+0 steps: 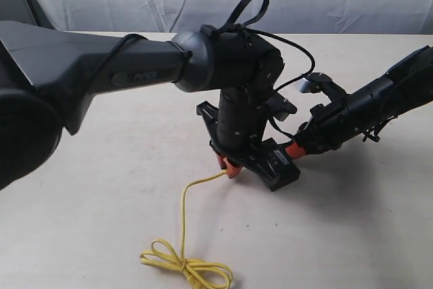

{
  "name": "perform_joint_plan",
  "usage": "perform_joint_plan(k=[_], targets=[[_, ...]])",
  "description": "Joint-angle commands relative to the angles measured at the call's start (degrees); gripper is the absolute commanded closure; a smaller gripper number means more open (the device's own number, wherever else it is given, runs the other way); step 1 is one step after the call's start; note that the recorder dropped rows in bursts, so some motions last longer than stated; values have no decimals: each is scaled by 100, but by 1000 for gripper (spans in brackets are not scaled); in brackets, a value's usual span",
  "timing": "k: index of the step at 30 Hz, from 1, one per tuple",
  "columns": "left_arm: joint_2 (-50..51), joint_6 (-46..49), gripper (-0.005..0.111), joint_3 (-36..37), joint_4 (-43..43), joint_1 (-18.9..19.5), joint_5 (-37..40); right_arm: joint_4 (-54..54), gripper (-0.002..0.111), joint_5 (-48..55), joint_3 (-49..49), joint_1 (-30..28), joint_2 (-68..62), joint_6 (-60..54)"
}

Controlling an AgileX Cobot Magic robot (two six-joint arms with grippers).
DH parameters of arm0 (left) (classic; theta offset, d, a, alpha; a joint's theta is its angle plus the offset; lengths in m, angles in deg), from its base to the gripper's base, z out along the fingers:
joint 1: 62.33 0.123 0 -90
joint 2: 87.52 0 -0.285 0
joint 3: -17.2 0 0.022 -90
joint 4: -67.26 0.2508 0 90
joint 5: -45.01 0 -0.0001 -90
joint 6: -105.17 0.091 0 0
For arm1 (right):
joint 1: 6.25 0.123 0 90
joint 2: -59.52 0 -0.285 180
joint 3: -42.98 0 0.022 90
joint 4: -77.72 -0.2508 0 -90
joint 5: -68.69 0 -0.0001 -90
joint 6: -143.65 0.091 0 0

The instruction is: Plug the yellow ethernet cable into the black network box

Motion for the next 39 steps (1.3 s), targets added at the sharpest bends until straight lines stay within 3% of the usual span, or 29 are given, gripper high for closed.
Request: perform_joint_plan(k=[1, 6, 9, 12, 16, 39], targets=[[-80, 160, 107, 23, 68, 137, -41, -24, 109, -108, -1, -10, -2, -3], [-66, 742, 107, 23, -520, 385, -248, -435, 109, -173, -52, -10, -2, -3], [-57, 947, 107, 23, -661, 424, -248, -434, 109, 338, -97, -10, -2, -3], [65, 1052, 107, 23, -794, 424, -345, -338, 109, 155, -97, -10, -2, -3], [142, 1044, 107, 23, -791, 424, -47, -322, 109, 79, -97, -10, -2, -3], [142, 849, 107, -155, -934, 424, -256, 68, 109, 344, -97, -10, -2, 303]])
